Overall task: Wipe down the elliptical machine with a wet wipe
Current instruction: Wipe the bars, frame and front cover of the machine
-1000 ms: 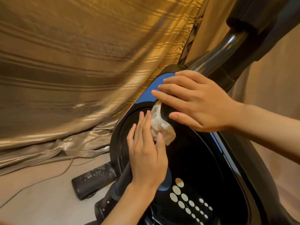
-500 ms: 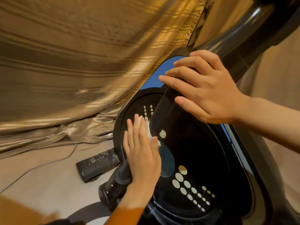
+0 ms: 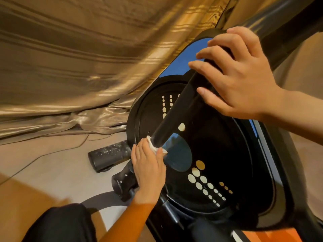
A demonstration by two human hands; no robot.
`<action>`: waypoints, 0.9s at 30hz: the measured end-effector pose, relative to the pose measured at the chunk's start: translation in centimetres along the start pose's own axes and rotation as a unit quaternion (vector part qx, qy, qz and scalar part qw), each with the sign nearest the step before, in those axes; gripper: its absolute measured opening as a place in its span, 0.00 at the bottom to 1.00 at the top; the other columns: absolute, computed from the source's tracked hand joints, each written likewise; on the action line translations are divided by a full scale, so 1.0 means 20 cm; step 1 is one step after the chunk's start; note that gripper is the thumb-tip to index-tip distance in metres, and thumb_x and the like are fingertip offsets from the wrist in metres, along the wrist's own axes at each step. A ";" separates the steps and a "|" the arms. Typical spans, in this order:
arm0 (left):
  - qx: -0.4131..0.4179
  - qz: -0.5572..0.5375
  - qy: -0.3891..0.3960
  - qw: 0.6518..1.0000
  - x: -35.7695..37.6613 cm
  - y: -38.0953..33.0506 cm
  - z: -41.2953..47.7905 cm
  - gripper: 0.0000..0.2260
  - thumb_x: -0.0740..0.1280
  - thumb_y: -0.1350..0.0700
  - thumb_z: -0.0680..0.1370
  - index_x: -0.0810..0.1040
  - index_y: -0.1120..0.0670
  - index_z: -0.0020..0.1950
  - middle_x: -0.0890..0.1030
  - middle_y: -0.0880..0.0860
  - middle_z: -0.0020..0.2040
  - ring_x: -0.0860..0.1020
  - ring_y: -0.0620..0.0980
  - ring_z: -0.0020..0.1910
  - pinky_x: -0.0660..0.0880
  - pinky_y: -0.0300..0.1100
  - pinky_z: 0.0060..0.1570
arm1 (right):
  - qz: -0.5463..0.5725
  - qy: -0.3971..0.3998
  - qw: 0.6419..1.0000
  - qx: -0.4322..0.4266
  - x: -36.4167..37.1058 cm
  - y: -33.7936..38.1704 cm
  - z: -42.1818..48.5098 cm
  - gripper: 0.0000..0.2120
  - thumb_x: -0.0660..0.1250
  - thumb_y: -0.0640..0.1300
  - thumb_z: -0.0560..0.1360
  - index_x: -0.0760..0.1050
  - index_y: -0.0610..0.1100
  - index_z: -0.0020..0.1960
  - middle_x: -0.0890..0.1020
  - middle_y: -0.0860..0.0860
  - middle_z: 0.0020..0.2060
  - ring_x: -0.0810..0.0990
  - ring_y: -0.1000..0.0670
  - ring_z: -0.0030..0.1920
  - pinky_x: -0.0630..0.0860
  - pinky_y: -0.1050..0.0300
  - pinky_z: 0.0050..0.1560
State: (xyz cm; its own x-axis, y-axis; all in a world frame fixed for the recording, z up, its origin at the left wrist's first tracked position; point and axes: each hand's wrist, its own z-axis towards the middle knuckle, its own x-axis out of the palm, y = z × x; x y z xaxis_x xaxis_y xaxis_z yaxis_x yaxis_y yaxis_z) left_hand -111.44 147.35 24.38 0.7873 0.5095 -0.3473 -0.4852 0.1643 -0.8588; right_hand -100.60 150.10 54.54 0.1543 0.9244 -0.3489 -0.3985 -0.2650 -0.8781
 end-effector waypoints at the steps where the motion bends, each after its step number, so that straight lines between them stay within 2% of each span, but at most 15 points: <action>1: -0.015 0.029 0.023 0.999 0.02 0.10 -0.04 0.35 0.42 0.37 0.85 0.68 0.62 0.75 0.75 0.62 0.72 0.68 0.59 0.76 0.57 0.58 0.81 | -0.004 -0.006 1.000 0.008 0.01 0.01 0.00 0.26 0.56 0.57 0.83 0.74 0.38 0.69 0.78 0.38 0.64 0.74 0.33 0.67 0.58 0.39 0.75; 4: -0.042 0.067 0.064 0.995 0.03 0.24 -0.09 0.38 0.42 0.36 0.83 0.63 0.64 0.79 0.67 0.63 0.79 0.60 0.56 0.82 0.45 0.52 0.83 | -0.010 -0.035 0.999 0.026 0.04 0.02 0.00 0.25 0.58 0.57 0.82 0.76 0.38 0.65 0.79 0.38 0.61 0.74 0.34 0.66 0.57 0.41 0.74; 7: -0.109 -0.006 0.070 0.992 0.01 0.14 -0.10 0.36 0.49 0.40 0.82 0.54 0.62 0.83 0.55 0.60 0.84 0.43 0.49 0.82 0.41 0.50 0.83 | -0.010 -0.054 0.998 0.016 0.06 0.02 0.00 0.24 0.58 0.56 0.81 0.76 0.38 0.64 0.79 0.38 0.59 0.75 0.34 0.65 0.57 0.42 0.73; 9: -0.095 -0.066 0.042 0.992 0.00 0.01 -0.07 0.37 0.49 0.39 0.80 0.51 0.61 0.83 0.50 0.58 0.85 0.35 0.41 0.79 0.42 0.51 0.83 | -0.013 -0.068 0.997 0.023 0.07 0.03 0.00 0.24 0.58 0.56 0.81 0.76 0.37 0.63 0.79 0.38 0.59 0.75 0.34 0.65 0.56 0.43 0.73; 11: -0.047 -0.085 0.017 0.995 0.02 -0.05 -0.05 0.37 0.49 0.39 0.80 0.51 0.59 0.84 0.51 0.56 0.84 0.32 0.34 0.77 0.43 0.51 0.82 | -0.017 -0.078 0.996 0.035 0.09 0.04 0.00 0.23 0.59 0.56 0.81 0.76 0.37 0.62 0.79 0.38 0.58 0.73 0.35 0.65 0.56 0.44 0.74; 13: -0.019 -0.069 0.008 0.997 0.04 0.00 -0.05 0.33 0.53 0.41 0.82 0.52 0.56 0.83 0.56 0.57 0.83 0.32 0.31 0.77 0.45 0.54 0.81 | -0.016 -0.079 0.996 0.039 0.09 0.05 0.00 0.23 0.59 0.56 0.81 0.76 0.37 0.61 0.80 0.38 0.58 0.72 0.35 0.65 0.55 0.44 0.74; 14: -0.025 -0.053 0.008 0.998 0.05 0.07 -0.07 0.31 0.56 0.43 0.83 0.55 0.57 0.82 0.59 0.59 0.82 0.34 0.34 0.79 0.48 0.57 0.81 | -0.014 -0.079 0.996 0.038 0.09 0.05 0.00 0.23 0.59 0.56 0.81 0.77 0.37 0.61 0.80 0.38 0.57 0.72 0.35 0.65 0.56 0.44 0.74; 16: -0.051 -0.008 0.018 0.998 0.06 0.23 -0.12 0.30 0.68 0.50 0.82 0.63 0.62 0.78 0.64 0.62 0.80 0.46 0.45 0.80 0.55 0.65 0.79 | -0.013 -0.080 0.996 0.035 0.09 0.05 0.00 0.23 0.59 0.56 0.80 0.77 0.37 0.60 0.80 0.38 0.57 0.72 0.36 0.65 0.57 0.43 0.74; 18: -0.051 0.035 0.031 0.998 0.08 0.33 -0.15 0.32 0.76 0.56 0.77 0.68 0.65 0.75 0.66 0.65 0.78 0.53 0.52 0.78 0.57 0.64 0.79 | -0.010 -0.084 0.996 0.033 0.08 0.06 0.00 0.23 0.59 0.57 0.80 0.78 0.38 0.59 0.80 0.39 0.56 0.74 0.36 0.64 0.58 0.42 0.73; 20: -0.079 0.025 0.036 0.996 0.07 0.29 -0.14 0.32 0.74 0.54 0.78 0.66 0.66 0.76 0.64 0.66 0.80 0.50 0.51 0.78 0.54 0.62 0.80 | -0.009 -0.088 0.995 0.037 0.09 0.06 0.00 0.22 0.60 0.56 0.79 0.79 0.38 0.58 0.81 0.39 0.56 0.74 0.36 0.63 0.58 0.42 0.73; 23: -0.138 -0.020 0.051 0.989 0.03 0.11 -0.10 0.34 0.64 0.48 0.83 0.56 0.65 0.82 0.56 0.63 0.83 0.41 0.45 0.77 0.47 0.57 0.83 | -0.007 -0.092 0.995 0.042 0.09 0.07 0.01 0.22 0.61 0.56 0.79 0.79 0.38 0.57 0.81 0.39 0.55 0.73 0.37 0.64 0.57 0.43 0.74; 25: -0.109 -0.047 0.033 0.992 0.01 -0.01 -0.07 0.35 0.56 0.43 0.84 0.52 0.63 0.83 0.55 0.62 0.84 0.40 0.44 0.78 0.47 0.56 0.83 | -0.005 -0.095 0.995 0.042 0.09 0.07 0.01 0.21 0.61 0.56 0.79 0.79 0.38 0.56 0.81 0.39 0.55 0.72 0.37 0.64 0.57 0.43 0.73; 27: -0.035 -0.064 -0.004 0.997 0.01 -0.12 -0.03 0.37 0.52 0.38 0.83 0.51 0.62 0.83 0.55 0.62 0.83 0.39 0.42 0.79 0.48 0.57 0.82 | -0.006 -0.100 0.994 0.044 0.10 0.07 0.01 0.21 0.61 0.56 0.79 0.79 0.38 0.56 0.81 0.39 0.55 0.72 0.37 0.64 0.57 0.44 0.73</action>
State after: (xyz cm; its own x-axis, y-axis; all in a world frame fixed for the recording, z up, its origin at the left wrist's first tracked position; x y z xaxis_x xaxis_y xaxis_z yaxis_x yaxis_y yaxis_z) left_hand -109.82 146.59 26.17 0.8383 0.4943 -0.2300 -0.3525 0.1694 -0.9204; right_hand -101.08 151.63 52.60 -0.0201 0.9657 -0.2591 -0.4775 -0.2369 -0.8461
